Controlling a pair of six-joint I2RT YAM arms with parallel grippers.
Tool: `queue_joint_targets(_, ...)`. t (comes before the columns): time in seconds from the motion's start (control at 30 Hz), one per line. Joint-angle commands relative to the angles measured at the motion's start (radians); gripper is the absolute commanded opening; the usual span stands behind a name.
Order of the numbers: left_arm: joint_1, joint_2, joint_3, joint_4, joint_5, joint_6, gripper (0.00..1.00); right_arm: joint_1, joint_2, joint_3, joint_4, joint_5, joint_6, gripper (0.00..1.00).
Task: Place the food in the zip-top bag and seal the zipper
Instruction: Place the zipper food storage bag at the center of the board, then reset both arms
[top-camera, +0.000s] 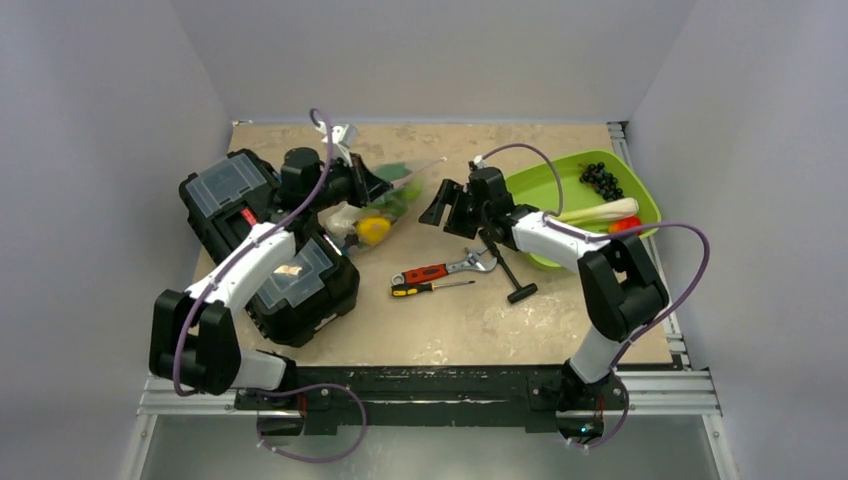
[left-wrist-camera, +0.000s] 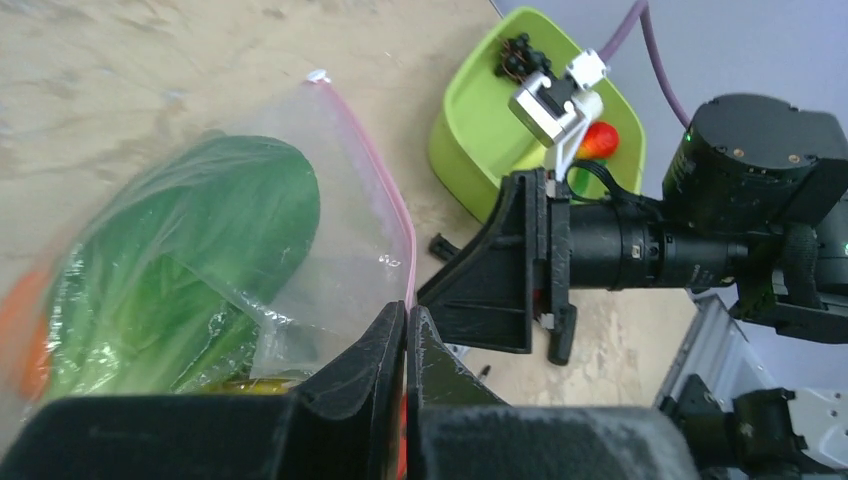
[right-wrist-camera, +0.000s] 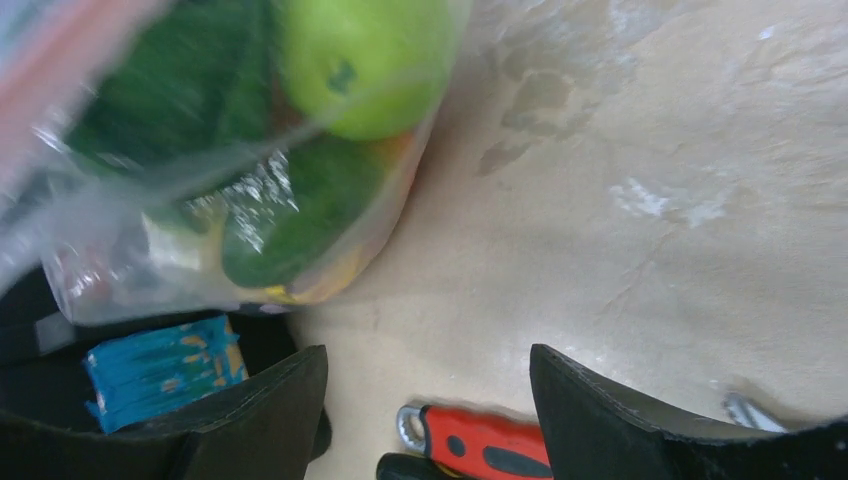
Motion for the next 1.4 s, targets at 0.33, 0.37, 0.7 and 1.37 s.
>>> queue_joint_targets(0.33,-0.282,0.218,0.125,-0.023,0.030,-0.054,0.17,-0.072,-0.243,0.033,-0.226,0.455,-0.253,0.76)
queue_joint_targets(0.37,-0.298,0.211,0.127,-0.038,0.018,-0.038,0.23,-0.072,-0.258,0.029,-0.238,0.471,-0.271,0.76)
queue_joint_targets(0.7,-0.361,0.023,0.147,-0.241,-0.168,0.173,0.73,-0.071,-0.366,0.047,-0.313,0.528,-0.400,0.78)
queue_joint_targets(1.37,-0.360,-0.570,0.283,-0.636,-0.669,0.216,0.99,-0.070,-0.811,0.093,-0.381,0.470,-0.532,0.99)
